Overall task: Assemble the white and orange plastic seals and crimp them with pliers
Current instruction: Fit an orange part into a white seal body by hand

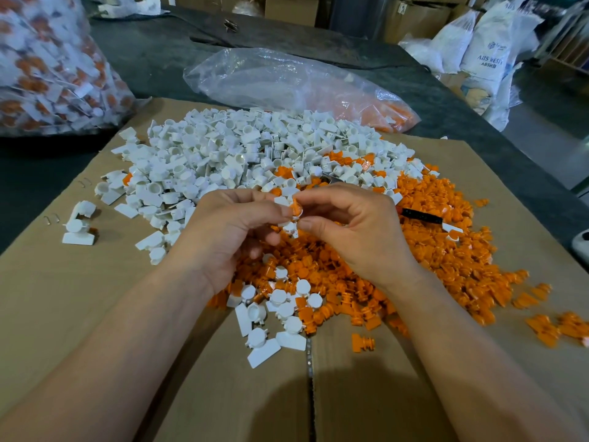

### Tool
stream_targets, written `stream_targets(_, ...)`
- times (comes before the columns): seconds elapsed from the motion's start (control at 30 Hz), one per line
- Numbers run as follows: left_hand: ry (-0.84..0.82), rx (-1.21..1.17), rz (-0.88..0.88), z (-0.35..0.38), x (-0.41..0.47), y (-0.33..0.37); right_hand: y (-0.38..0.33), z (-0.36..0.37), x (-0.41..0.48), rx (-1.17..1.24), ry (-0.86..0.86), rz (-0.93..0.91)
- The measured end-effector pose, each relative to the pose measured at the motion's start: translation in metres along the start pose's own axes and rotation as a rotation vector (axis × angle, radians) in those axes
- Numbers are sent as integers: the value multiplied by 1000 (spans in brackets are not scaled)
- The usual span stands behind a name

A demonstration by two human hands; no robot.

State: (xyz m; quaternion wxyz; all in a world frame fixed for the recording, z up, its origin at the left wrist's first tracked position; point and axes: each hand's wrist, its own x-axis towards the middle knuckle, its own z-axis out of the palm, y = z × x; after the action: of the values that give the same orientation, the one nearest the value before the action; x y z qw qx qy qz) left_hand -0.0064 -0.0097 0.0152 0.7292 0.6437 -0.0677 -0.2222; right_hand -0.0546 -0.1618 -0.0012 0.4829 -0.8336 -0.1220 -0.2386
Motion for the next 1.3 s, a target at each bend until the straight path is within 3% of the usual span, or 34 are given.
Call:
stream_targets(1.0,-50,-65,23,3,0,-3,-4,0,1,-124,33,-151)
stream_targets(1.1,-45,-79,31,3,1,-3,-6,-5,1,-134,13,-51)
stream_targets(1.17,-30,-106,37,2,2,-3,-7,-20,4,-186,42,127)
stream_targets(1.3,-18,-151,47,-1,2,-2,4,-61,6,-545,51,437)
